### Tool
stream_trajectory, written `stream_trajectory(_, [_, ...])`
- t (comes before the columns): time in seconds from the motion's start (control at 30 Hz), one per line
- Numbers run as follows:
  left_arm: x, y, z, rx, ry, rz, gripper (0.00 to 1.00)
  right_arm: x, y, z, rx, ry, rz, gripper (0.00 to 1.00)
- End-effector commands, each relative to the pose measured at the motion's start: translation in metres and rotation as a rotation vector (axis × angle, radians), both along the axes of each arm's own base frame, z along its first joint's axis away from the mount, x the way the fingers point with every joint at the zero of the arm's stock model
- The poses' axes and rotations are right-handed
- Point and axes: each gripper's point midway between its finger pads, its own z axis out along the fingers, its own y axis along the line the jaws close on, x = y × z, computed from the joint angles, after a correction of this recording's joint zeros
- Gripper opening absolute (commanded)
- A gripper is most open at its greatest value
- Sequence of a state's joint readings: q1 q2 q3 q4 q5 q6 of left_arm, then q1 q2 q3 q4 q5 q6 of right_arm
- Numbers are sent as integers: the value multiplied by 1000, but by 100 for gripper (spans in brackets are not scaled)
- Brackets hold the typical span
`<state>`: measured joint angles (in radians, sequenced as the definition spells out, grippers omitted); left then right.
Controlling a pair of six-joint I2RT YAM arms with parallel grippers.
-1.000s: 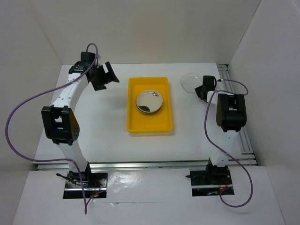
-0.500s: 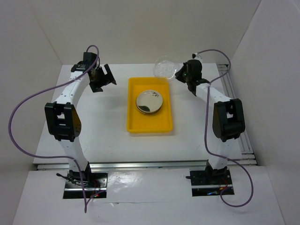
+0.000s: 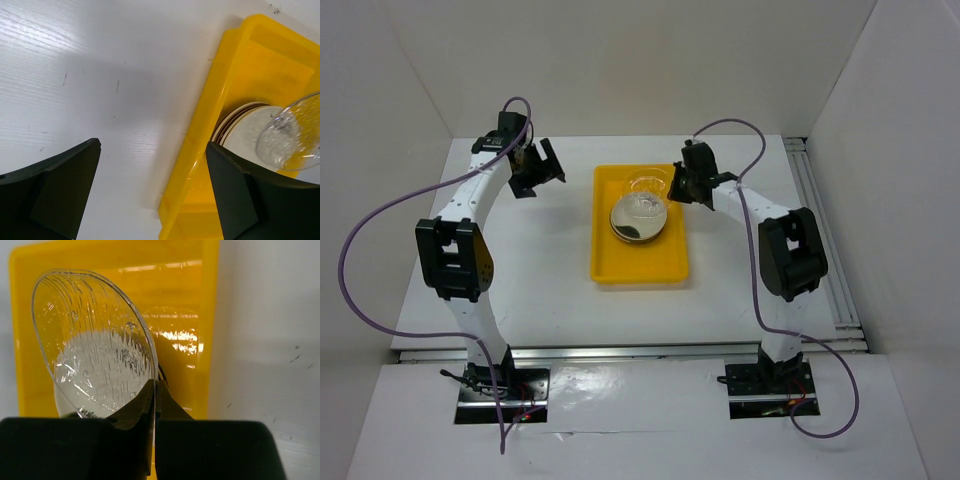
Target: Place the plates into the plastic bin on the countertop
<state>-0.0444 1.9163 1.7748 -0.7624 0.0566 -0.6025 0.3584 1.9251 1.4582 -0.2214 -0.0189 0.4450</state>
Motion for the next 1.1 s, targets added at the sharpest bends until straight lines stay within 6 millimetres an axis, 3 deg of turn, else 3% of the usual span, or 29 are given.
stream_trajectory(0.0, [6, 3, 16, 13, -42, 1, 100, -24, 14, -10, -19, 33, 63, 0])
stream_trajectory(0.13, [5, 2, 16, 5, -41, -5, 100, -32, 19, -18, -11, 58, 76, 4])
stream_trajectory(0.23, [5, 2, 16, 5, -41, -5, 100, -40, 29, -9, 7, 30, 106, 37])
stream_trajectory(0.3, [4, 2, 13, 6, -32, -5, 100, -44, 35, 12, 31, -14, 124, 62])
stream_trajectory(0.4, [4, 2, 7, 1, -28, 3, 100, -51, 42, 47, 59, -81, 143, 82])
stream_trajectory(0.43, [6, -1, 9, -14, -39, 7, 100, -51, 40, 57, 60, -104, 134, 100])
stream_trajectory(0.57, [8, 5, -11, -59, -37, 60, 100, -68, 27, 88, 44, -182, 100, 100])
stream_trajectory(0.6, [9, 8, -24, -79, -37, 82, 100, -76, 23, 109, 66, -232, 99, 100])
stream_trajectory(0.67, [11, 13, -40, -146, -25, 144, 100, -94, 17, 105, 73, -239, 94, 100])
stream_trajectory(0.7, [13, 24, -52, -157, -15, 186, 100, -107, 14, 126, 109, -287, 114, 100])
stream_trajectory(0.73, [17, 31, -60, -151, -38, 213, 100, -122, 11, 109, 123, -254, 122, 100])
stream_trajectory(0.8, [22, 45, -73, -102, -54, 289, 100, -142, 16, 114, 199, -284, 150, 100])
stream_trajectory(0.83, [22, 53, -91, -96, -34, 318, 100, -163, 22, 129, 266, -322, 198, 100])
stream_trajectory(0.87, [26, 55, -97, -98, -47, 336, 100, -178, 25, 108, 302, -312, 228, 100])
stream_trajectory(0.9, [39, 67, -95, -118, -89, 394, 100, -194, 34, 106, 358, -303, 260, 100])
stream_trajectory(0.93, [41, 72, -107, -129, -84, 420, 100, -211, 39, 112, 408, -323, 304, 100])
stream_trajectory(0.97, [44, 81, -112, -127, -95, 461, 100, -222, 43, 97, 426, -310, 328, 100])
stream_trajectory(1.07, [63, 99, -117, -166, -150, 548, 100, -251, 60, 85, 442, -278, 406, 100])
